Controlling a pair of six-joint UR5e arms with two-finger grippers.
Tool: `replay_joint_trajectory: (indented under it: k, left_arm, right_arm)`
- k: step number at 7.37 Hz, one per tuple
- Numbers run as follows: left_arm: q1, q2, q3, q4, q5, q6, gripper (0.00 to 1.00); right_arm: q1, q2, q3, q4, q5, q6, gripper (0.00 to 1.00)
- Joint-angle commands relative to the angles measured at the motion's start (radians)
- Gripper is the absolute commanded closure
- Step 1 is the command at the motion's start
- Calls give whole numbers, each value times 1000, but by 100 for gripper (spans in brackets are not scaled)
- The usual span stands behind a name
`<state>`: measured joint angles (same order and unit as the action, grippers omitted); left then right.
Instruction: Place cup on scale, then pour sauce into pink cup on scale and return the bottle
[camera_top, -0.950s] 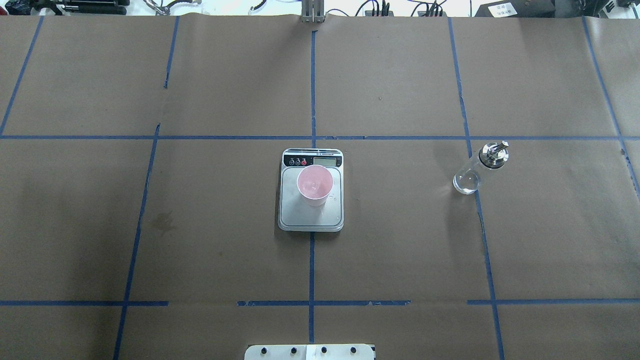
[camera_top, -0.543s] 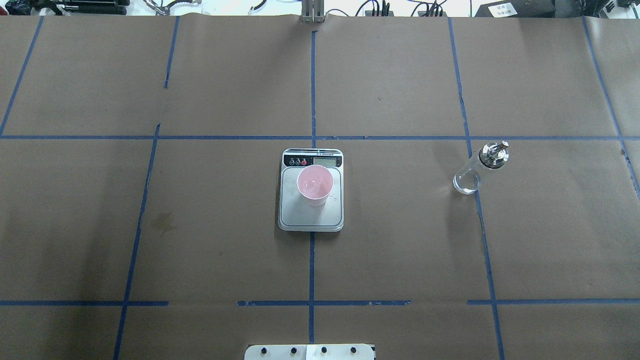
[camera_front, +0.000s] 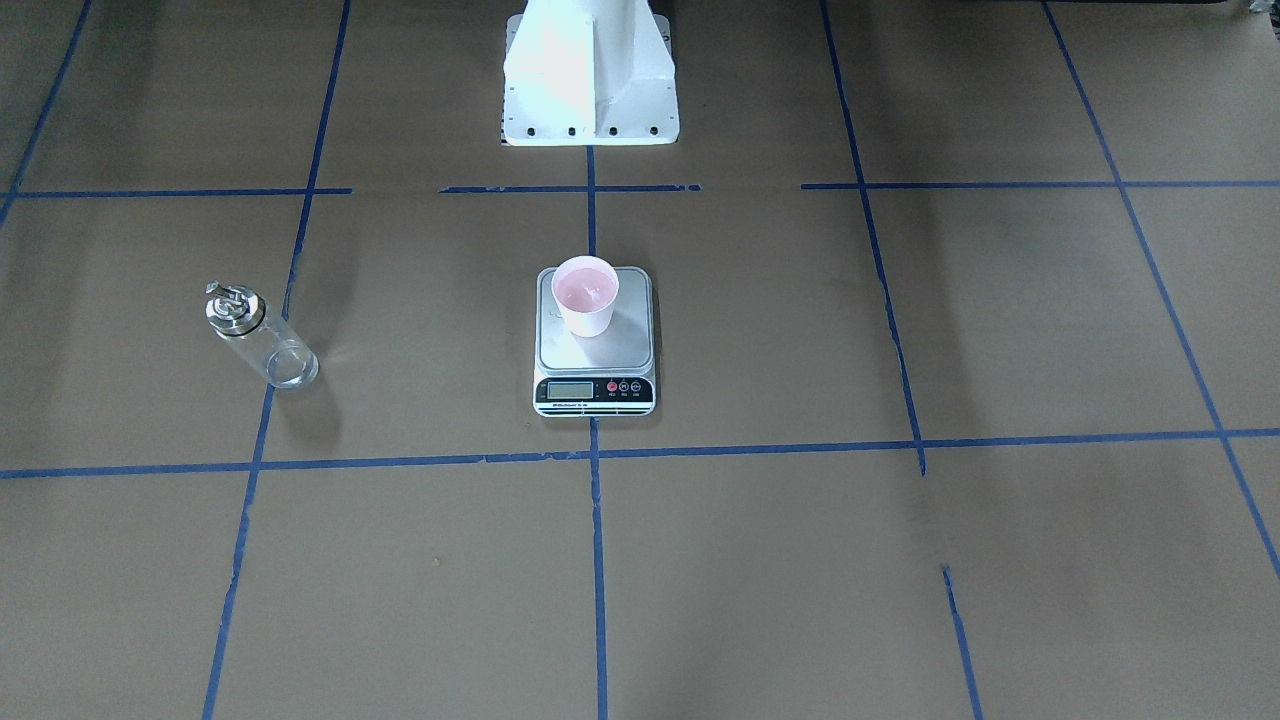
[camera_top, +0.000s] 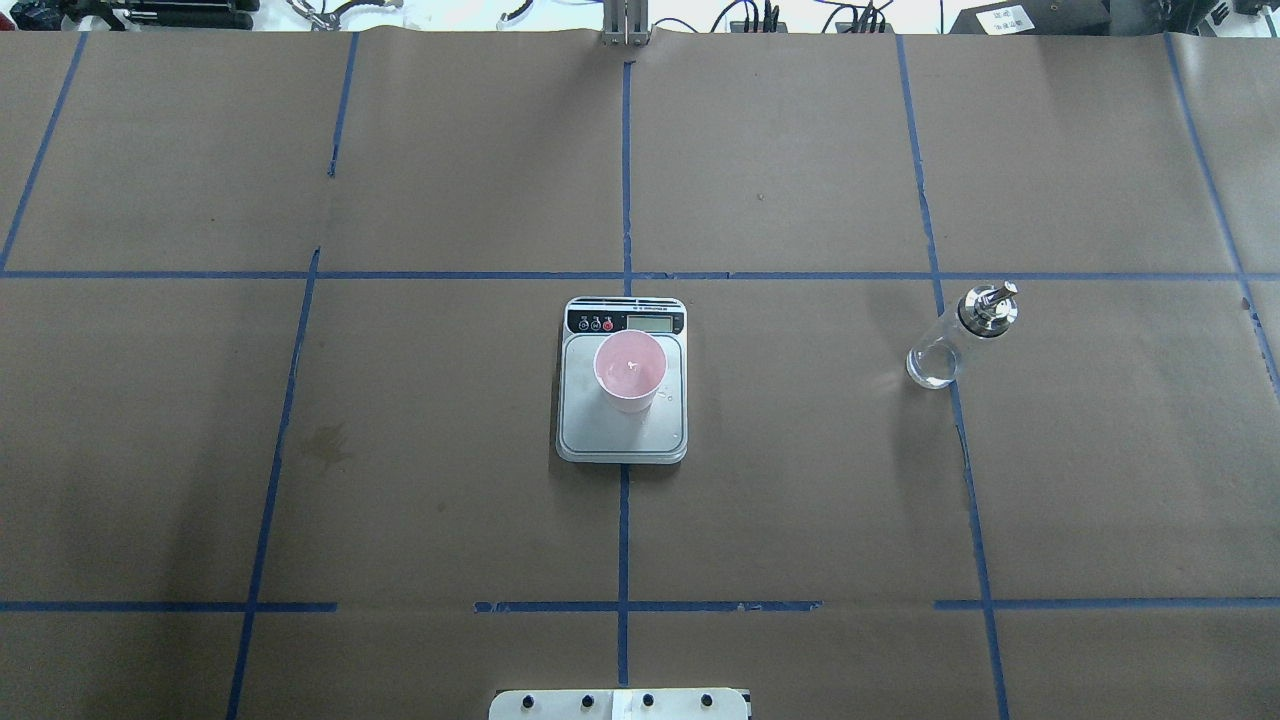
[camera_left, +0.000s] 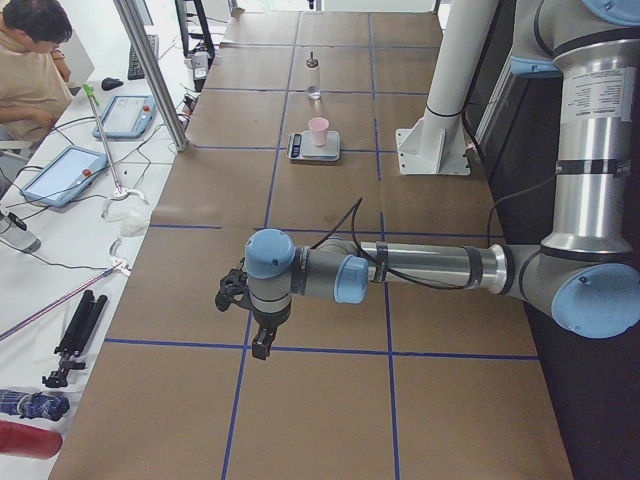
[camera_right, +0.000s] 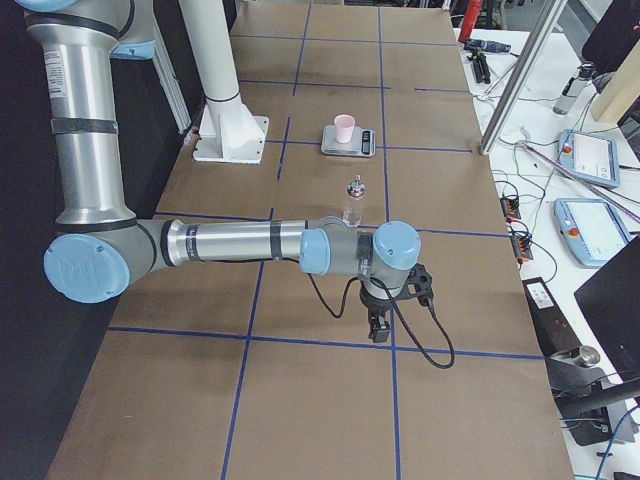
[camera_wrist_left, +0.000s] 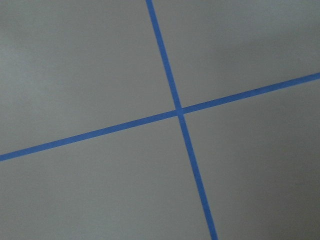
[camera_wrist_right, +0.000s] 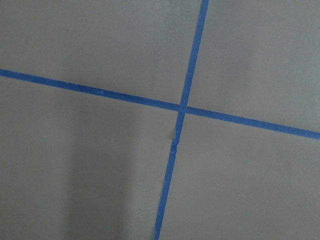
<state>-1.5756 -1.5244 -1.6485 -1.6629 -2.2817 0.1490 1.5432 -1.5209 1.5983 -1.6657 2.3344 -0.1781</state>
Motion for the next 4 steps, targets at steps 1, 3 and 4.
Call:
replay_joint_trajectory:
  k: [1, 3, 4]
  left_arm:
    - [2, -9, -13, 73, 8, -15, 0]
    - [5, -23, -13, 68, -4, -48, 0]
    - [5, -22, -5, 58, -59, -46, 0]
  right_arm:
    - [0, -4, 2, 1, -1, 0, 0]
    - [0, -4, 3, 1, -1, -1, 0]
    - [0, -4, 3, 3, -3, -1, 0]
